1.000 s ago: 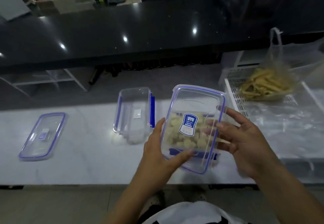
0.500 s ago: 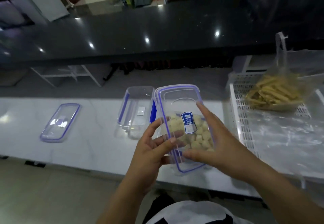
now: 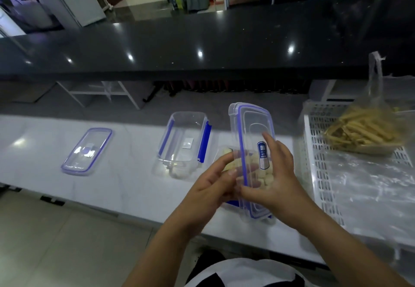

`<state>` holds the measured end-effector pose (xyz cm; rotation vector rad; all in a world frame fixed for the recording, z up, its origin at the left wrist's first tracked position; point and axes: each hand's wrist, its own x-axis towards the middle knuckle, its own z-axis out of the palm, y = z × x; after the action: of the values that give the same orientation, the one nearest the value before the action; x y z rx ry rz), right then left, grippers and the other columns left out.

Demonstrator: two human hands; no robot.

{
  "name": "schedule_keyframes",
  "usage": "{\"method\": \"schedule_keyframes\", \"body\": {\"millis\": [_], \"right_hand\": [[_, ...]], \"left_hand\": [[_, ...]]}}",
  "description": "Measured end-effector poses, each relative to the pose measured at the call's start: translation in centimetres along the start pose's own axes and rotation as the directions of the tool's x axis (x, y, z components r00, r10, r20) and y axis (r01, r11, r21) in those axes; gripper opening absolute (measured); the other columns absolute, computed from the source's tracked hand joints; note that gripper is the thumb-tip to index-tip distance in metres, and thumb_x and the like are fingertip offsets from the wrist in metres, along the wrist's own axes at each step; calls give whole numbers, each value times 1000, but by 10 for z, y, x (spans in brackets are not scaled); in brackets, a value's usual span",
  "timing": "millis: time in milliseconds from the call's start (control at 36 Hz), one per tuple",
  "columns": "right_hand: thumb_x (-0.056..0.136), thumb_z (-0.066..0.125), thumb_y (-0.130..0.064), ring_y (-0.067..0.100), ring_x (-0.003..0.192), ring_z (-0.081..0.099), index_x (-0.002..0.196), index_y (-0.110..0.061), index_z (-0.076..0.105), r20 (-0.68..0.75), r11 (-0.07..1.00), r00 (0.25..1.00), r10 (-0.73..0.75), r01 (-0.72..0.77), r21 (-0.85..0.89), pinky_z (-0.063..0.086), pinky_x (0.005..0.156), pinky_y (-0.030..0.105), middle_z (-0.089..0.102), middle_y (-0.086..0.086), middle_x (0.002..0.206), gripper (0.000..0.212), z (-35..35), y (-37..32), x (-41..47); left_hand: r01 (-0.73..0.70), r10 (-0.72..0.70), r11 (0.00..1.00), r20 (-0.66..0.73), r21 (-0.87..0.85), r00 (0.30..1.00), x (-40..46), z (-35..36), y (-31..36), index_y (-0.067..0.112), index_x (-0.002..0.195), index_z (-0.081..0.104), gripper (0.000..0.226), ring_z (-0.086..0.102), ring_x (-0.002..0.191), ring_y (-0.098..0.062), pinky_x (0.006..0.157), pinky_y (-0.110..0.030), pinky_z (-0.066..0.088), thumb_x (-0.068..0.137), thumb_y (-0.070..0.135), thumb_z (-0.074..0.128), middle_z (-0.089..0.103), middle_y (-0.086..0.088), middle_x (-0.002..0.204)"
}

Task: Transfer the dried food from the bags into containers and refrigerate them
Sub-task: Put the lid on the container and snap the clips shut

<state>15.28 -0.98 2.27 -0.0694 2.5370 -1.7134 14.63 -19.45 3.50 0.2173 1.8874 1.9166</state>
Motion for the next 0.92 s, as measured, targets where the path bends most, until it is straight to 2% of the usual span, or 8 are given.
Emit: {"method": "schedule_keyframes", "body": {"millis": [83,139,194,278,611,778,833,917], "right_hand": [[42,75,-72,19,142,29,138,-72,3,-31,997,999,-13,11,-77,43,107,47,0,-30,153,120,-4,-3,0],[41,73,-72,17,146,20,133,-77,0,-53,990,998,-25,17,-140,39,108,44,-4,-34,152,118,-10,-5,-2],[40,71,-72,16,147,15,137,-73,1,-71,979,997,-37,22,-201,37,109,47,-8,-34,153,120,-16,-4,-4],[42,75,-69,15,148,13,141,-71,2,-84,972,995,-47,26,-235,36,109,47,-11,-36,153,123,-24,0,-9],[42,78,-72,8,143,18,142,-70,10,-82,967,995,-56,34,-253,37,100,42,-10,-40,153,121,-47,11,-19],[42,80,-73,5,143,18,143,-69,11,-43,970,997,-67,55,-236,36,101,42,-9,-40,153,122,-50,16,-16],[42,80,-74,6,142,19,144,-68,12,-22,970,997,-68,62,-235,36,101,42,-9,-40,153,123,-50,18,-16],[43,80,-75,4,142,17,144,-67,12,-11,971,998,-61,57,-231,34,102,42,-9,-40,153,123,-49,21,-15]], "left_hand": [[7,-5,995,-19,97,1000,13,-19,1,51,128,57,36,64,120,-12,91,-24,56,94,59,49,67,13,129],[39,32,941,-203,336,979,30,-41,-7,55,129,54,45,58,127,-12,90,-27,56,86,66,56,60,19,136],[290,62,650,-429,703,901,52,-72,-23,47,146,36,71,35,145,-23,110,-46,42,83,71,60,36,6,159],[583,-16,322,-611,746,791,76,-112,-46,33,159,2,112,-5,154,-37,120,-57,8,75,84,55,-11,-9,168],[663,-133,298,-658,687,741,98,-183,-62,38,158,-5,126,14,150,-42,116,-60,23,64,88,62,-2,-11,168],[652,-146,302,-642,696,753,93,-213,-52,33,159,1,127,1,154,-38,119,-61,11,63,84,66,-5,-11,168],[583,-16,383,-626,716,780,89,-199,-46,32,159,10,117,3,154,-34,120,-57,11,69,77,70,1,-9,168],[283,218,692,-566,664,795,75,-155,-44,27,148,42,73,36,142,-24,111,-41,37,86,49,74,37,-4,156]]}}
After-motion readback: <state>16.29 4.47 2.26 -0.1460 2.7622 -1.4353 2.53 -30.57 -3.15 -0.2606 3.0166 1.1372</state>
